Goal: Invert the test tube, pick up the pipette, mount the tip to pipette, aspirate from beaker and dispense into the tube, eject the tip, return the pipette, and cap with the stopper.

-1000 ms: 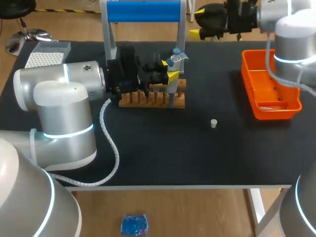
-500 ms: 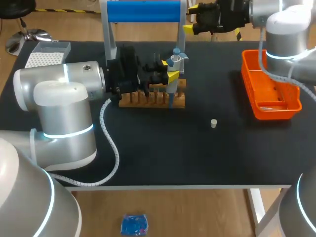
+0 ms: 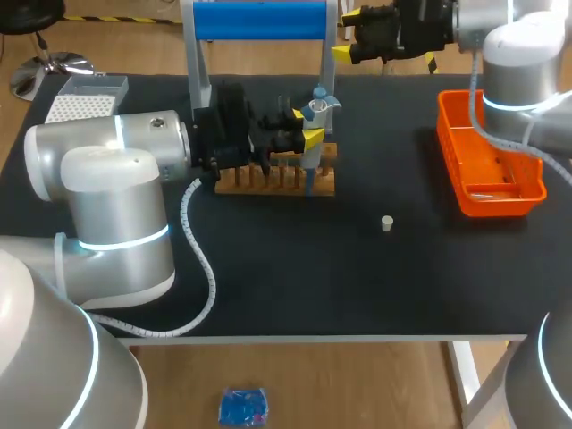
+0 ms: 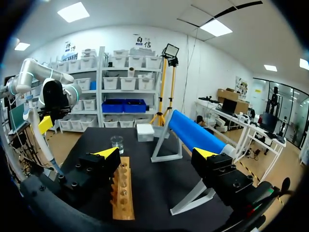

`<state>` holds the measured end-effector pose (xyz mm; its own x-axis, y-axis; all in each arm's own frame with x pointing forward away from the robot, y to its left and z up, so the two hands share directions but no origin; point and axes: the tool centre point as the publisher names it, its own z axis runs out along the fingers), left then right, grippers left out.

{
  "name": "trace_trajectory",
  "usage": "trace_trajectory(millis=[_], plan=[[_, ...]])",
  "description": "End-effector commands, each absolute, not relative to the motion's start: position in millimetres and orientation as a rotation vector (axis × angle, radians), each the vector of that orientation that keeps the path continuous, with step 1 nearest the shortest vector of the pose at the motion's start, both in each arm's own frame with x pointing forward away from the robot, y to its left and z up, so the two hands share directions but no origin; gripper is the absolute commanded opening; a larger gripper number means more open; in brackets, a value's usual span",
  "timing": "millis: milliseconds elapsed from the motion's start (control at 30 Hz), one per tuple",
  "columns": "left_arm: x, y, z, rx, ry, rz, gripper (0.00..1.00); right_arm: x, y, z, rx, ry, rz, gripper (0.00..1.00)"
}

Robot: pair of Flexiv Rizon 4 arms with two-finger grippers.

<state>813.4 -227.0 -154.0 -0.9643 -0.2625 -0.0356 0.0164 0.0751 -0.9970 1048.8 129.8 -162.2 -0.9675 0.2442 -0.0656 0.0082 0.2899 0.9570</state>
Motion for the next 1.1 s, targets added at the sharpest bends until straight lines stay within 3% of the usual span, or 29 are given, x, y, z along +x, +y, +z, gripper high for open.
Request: trace_trajectory(millis=[33,333,800,1100], plan=[[812.8,-227.2,-153.9,-0.251,2.140,-1.990,0.00,1048.0,129.6,-161.5,0.236,2.355,1.743,1.00],[828.0,-216.6,-149.7,-0.147,2.214,-1.930,0.00,1048.0,129.6,-161.5,0.236,2.355,1.743,1.00],[906.2,-100.2,-114.4,0.014,2.282,-1.908,0.00,1048.0,129.6,-161.5,0.236,2.355,1.743,1.00],[965.2,-40.9,-130.7,-0.183,2.298,-1.832,0.00,1048.0,129.6,-161.5,0.236,2.355,1.743,1.00]])
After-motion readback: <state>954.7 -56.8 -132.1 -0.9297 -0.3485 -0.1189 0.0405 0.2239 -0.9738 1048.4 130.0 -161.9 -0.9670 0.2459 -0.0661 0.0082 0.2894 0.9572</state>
